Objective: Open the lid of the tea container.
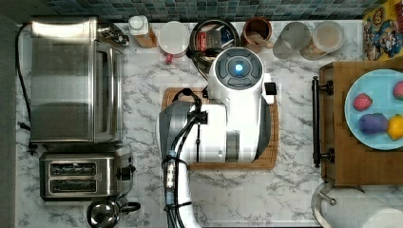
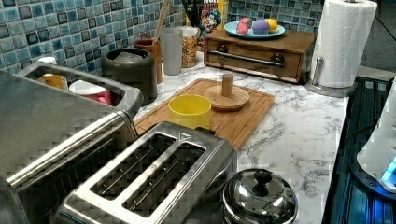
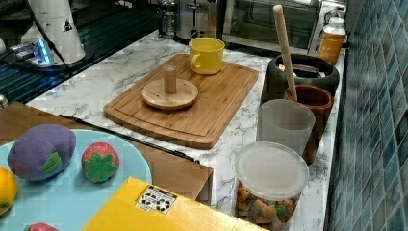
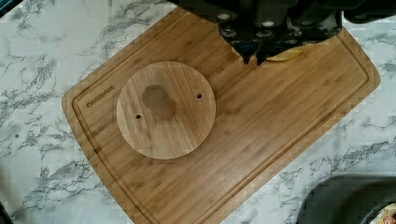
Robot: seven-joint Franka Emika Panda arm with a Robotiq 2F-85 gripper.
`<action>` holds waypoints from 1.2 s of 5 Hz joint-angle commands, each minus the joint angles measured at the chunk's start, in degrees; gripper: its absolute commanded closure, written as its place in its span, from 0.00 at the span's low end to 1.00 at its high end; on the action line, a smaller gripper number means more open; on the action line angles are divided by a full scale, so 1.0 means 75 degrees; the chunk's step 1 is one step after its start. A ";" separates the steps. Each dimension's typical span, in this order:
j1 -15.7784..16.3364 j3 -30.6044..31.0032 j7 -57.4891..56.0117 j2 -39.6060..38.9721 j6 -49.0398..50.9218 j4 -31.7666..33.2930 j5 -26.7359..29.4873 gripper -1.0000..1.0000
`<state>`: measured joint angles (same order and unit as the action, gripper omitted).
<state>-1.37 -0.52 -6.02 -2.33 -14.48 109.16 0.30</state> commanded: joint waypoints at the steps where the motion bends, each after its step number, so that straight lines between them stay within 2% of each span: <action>1: -0.0010 0.0006 -0.0006 -0.0003 -0.0006 0.0005 0.0000 1.00; 2: 0.0362 -0.0426 -0.0104 0.0386 -0.0293 0.0659 -0.0070 1.00; 3: 0.0034 -0.0376 -0.0193 0.0836 -0.0700 0.1491 -0.0096 1.00; 4: -0.0033 -0.0611 -0.0250 0.0900 -0.0818 0.1908 -0.0185 1.00; 5: -0.0216 -0.0720 -0.0226 0.1015 -0.1054 0.2210 -0.0133 0.00; 6: -0.0248 -0.0906 -0.0119 0.1311 -0.1535 0.2732 -0.0260 0.00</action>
<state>-1.09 -6.17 -6.47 3.02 -23.60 127.01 -0.21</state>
